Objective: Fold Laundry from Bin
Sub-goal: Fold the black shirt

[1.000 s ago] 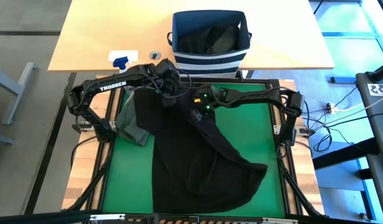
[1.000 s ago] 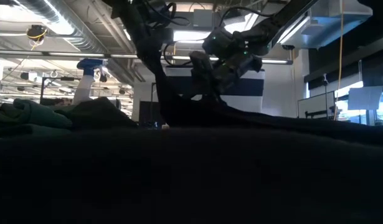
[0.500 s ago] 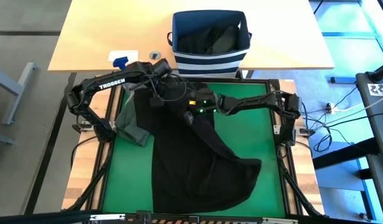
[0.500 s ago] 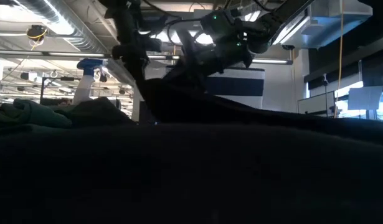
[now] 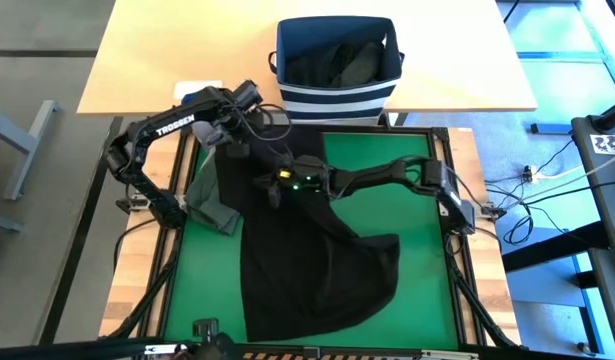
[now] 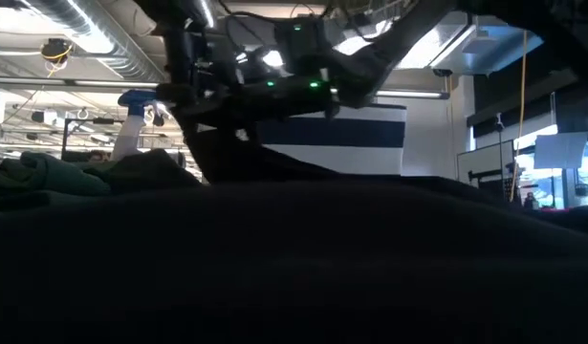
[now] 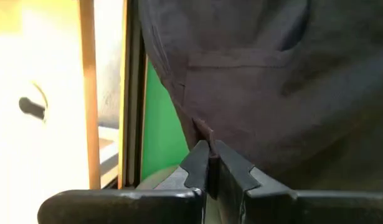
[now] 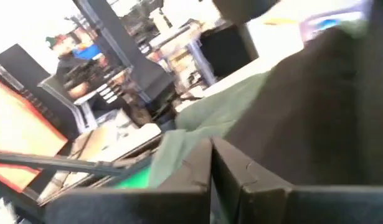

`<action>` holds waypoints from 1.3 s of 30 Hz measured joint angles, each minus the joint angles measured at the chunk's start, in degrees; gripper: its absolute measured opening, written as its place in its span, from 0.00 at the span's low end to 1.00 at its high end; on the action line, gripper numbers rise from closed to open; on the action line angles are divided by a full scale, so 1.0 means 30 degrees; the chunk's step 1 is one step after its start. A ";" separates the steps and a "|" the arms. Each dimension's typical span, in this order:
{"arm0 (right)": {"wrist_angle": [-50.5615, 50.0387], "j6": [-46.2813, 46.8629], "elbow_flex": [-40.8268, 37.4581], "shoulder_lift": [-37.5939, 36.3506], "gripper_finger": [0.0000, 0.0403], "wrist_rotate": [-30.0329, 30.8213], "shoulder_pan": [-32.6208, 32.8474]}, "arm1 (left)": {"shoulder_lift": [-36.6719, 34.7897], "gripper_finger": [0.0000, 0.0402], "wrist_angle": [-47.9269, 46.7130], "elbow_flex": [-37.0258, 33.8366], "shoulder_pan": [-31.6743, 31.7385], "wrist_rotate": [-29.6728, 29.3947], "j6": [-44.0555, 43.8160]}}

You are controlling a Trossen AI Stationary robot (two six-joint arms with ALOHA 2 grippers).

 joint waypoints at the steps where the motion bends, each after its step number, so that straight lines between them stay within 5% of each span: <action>1: -0.0279 -0.0105 0.0488 0.0259 0.03 -0.0307 0.0019 | 0.0000 0.04 -0.0080 0.0000 0.0193 -0.0028 0.0110; 12: -0.3291 -0.0444 0.4539 0.2129 0.05 0.0127 0.0548 | 0.0000 0.04 -0.0510 0.0000 0.1660 0.0034 -0.0289; 19: -0.4177 -0.0209 0.4672 0.2188 0.30 -0.0255 0.0528 | 0.0000 0.06 -0.0704 0.0000 0.2140 0.0005 -0.2433; 25: -0.4327 -0.0407 0.4672 0.2171 0.50 -0.2530 0.0376 | 0.0000 0.22 -0.0997 0.0000 0.2640 -0.0046 -0.4208; 33: -1.0270 -0.3830 0.4659 -0.0584 0.55 -0.7198 -0.1715 | -0.0863 0.40 -0.2486 0.1269 0.2396 0.1413 -0.6250; 39: -1.6250 -0.7298 0.4694 -0.3984 0.55 -0.6306 -0.3154 | -0.2490 0.41 -0.0687 0.1902 0.1847 0.4007 -0.8115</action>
